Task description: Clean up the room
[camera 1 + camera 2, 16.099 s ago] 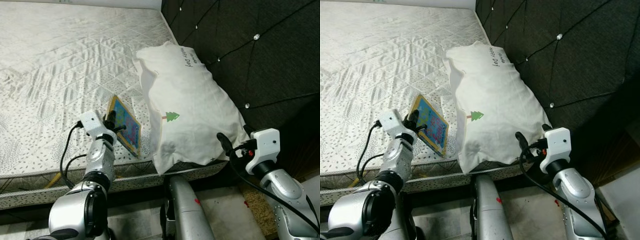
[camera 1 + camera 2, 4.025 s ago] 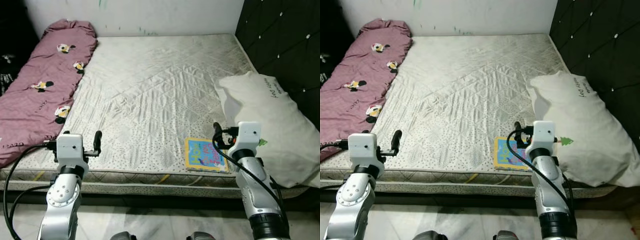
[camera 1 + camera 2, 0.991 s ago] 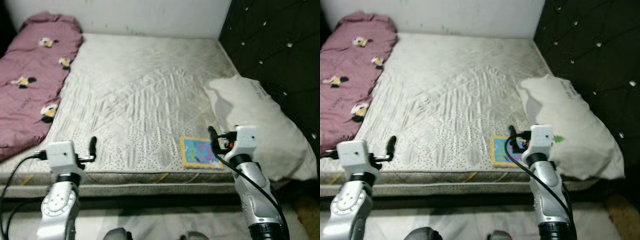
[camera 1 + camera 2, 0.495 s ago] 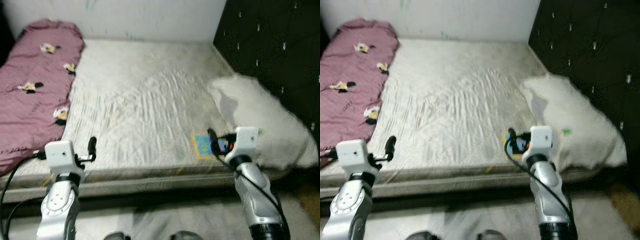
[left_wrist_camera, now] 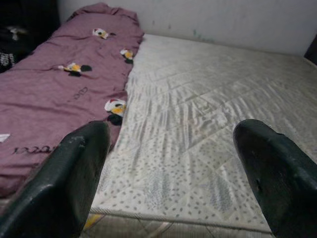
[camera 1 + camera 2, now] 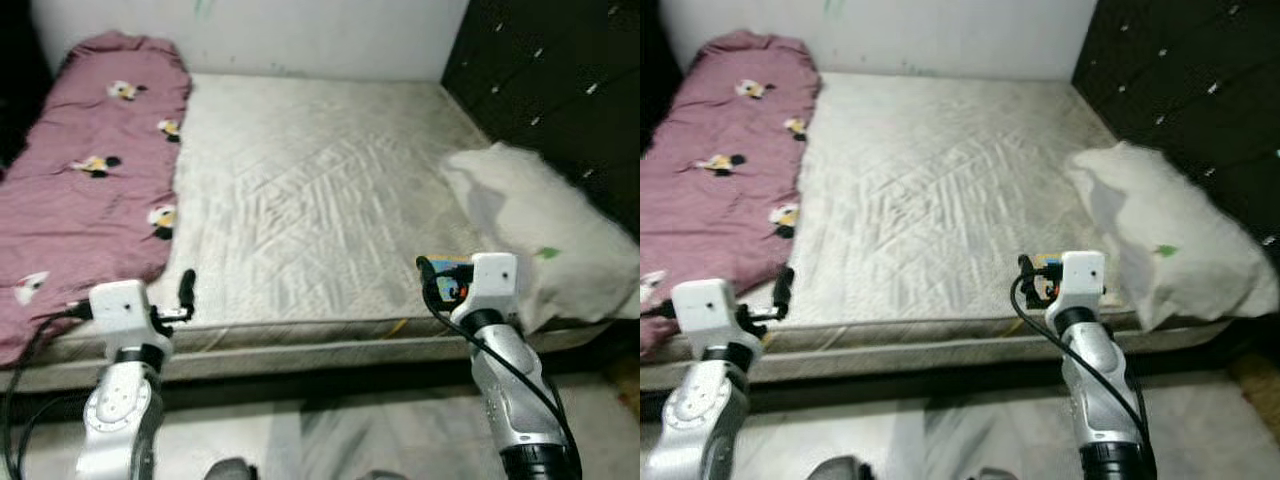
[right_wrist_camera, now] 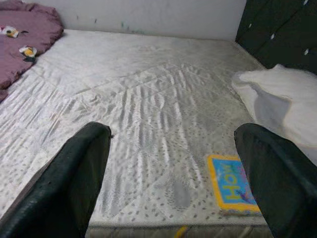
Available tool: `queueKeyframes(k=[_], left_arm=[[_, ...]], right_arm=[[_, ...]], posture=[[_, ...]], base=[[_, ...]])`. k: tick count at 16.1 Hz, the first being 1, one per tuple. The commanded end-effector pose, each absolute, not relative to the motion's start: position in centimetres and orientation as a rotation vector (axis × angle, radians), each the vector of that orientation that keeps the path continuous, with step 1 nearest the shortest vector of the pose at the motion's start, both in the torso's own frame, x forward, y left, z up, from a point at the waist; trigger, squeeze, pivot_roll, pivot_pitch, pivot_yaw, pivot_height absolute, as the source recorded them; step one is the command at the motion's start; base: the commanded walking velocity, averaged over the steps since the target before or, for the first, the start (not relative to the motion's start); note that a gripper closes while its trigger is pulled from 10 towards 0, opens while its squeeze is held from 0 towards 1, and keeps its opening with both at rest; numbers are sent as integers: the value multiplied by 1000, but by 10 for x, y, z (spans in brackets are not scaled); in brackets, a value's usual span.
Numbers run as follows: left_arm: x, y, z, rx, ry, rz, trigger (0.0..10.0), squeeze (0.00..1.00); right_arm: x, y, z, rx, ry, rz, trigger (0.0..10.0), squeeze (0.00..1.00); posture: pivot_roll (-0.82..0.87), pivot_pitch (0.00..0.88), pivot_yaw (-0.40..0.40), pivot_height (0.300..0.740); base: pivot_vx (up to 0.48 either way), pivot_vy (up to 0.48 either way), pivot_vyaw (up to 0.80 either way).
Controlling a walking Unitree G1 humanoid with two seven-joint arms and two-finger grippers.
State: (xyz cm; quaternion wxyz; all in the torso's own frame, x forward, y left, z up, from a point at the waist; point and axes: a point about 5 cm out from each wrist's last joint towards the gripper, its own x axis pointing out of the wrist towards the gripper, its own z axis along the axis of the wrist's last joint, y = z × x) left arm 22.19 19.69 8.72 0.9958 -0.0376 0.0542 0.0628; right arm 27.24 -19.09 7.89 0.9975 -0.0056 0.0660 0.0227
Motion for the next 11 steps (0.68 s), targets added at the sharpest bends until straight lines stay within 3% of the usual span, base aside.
queueKeyframes(k=[1,11], left_arm=[[224,192,92,-80,91,99,10000,0],[225,190,93,-93,80,81,10000,0]], right_arm=[[274,-197,83,-28,123,35,10000,0],[274,-196,83,-38,126,43,10000,0]], posture=[[-40,0,-41,740],[-39,0,-42,740]], base=[[0,0,0],[328,0,0]])
